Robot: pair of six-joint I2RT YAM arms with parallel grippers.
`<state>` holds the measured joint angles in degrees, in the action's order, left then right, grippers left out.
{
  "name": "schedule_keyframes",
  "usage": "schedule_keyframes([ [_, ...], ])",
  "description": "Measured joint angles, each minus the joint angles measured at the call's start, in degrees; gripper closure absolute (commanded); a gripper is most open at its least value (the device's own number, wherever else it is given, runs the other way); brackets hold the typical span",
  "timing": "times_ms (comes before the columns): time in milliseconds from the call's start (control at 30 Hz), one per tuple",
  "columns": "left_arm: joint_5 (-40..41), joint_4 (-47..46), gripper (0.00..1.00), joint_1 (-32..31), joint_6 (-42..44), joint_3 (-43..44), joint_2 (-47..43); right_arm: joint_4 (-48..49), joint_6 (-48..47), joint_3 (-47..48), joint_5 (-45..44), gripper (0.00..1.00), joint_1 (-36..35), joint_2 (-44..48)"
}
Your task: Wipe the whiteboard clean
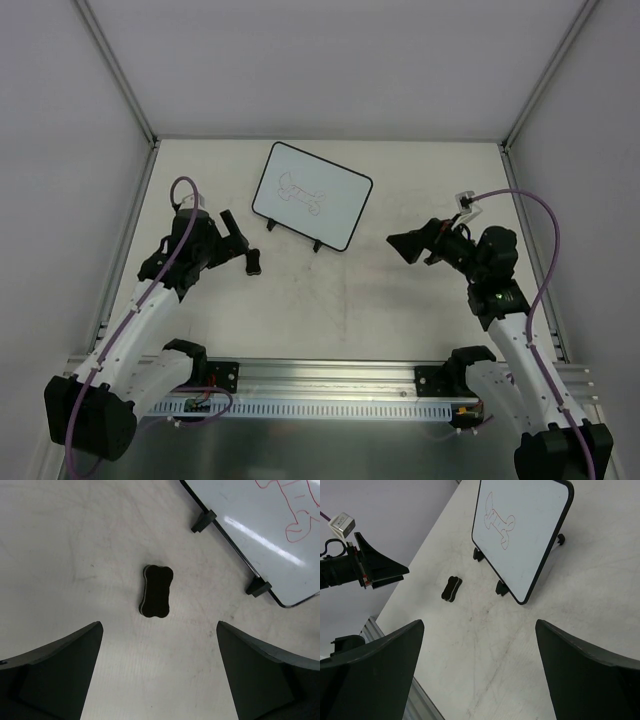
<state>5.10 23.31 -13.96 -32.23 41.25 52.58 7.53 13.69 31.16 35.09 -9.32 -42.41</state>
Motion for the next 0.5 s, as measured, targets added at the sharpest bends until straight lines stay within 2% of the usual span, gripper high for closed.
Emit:
schedule_keyframes([
  [233,5.5,0.0,0.01,0.0,-0.3,0.4,-1.0,2.4,0.3,-0.9,-2.9,0.01,0.0,1.2],
  [500,6.7,-3.9,0.01,0.0,-0.3,-2.8,-3.3,14.0,6.8,-3.3,-3.1,0.01,0.0,-6.9],
])
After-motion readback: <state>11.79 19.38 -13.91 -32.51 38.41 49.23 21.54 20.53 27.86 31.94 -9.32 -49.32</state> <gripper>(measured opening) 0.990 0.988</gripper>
